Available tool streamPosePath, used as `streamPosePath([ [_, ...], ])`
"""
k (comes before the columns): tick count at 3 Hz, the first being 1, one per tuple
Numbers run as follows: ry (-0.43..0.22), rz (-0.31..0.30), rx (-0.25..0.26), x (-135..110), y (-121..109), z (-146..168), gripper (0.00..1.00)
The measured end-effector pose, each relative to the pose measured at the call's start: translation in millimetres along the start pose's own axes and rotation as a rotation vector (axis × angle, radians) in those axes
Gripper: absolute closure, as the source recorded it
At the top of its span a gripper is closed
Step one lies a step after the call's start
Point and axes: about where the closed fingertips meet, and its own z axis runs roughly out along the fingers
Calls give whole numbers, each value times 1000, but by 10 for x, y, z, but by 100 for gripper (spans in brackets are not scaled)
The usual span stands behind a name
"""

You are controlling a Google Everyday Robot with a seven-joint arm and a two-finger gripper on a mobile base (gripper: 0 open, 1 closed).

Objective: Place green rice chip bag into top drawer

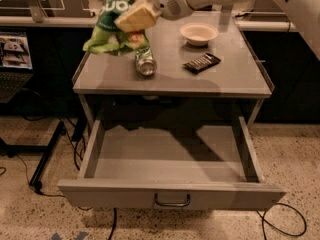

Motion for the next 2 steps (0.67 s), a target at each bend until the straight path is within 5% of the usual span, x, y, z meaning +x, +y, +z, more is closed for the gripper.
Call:
streamPosePath([
  [1, 56, 46, -25, 418, 197, -23, 100],
  [2, 56, 45, -26, 415, 199, -17, 100],
])
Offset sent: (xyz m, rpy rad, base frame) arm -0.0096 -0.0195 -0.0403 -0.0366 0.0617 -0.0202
